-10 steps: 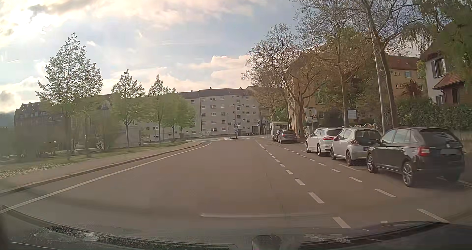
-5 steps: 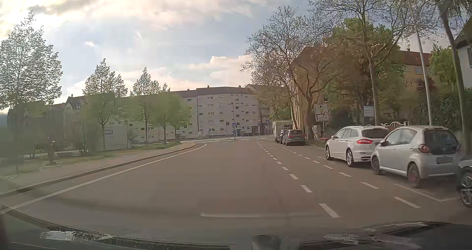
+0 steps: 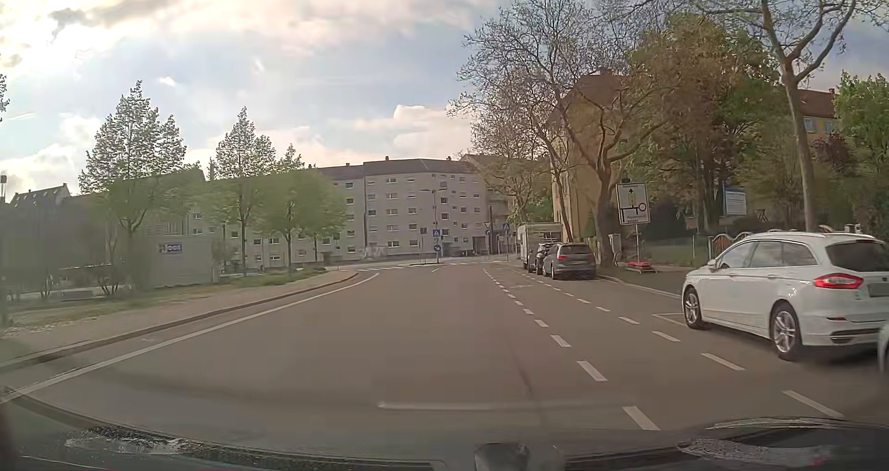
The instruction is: Follow the waypoints while adhering to traffic rules and regulations
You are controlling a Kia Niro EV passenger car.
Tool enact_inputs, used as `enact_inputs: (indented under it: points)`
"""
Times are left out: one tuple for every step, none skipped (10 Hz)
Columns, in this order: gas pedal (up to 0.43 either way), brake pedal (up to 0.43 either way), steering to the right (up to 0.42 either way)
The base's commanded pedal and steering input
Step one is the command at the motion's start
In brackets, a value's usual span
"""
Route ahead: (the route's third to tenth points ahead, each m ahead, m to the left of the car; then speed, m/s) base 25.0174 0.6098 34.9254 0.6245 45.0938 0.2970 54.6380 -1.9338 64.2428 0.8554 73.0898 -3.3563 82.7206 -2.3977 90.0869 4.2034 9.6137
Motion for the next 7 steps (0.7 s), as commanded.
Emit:
enact_inputs:
  points:
    - [0.0,0.0,0.0]
    - [0.0,0.0,0.0]
    - [0.0,0.0,0.0]
    - [0.0,0.0,0.0]
    - [0.0,0.0,0.0]
    - [0.0,0.0,0.0]
    - [0.0,0.0,0.0]
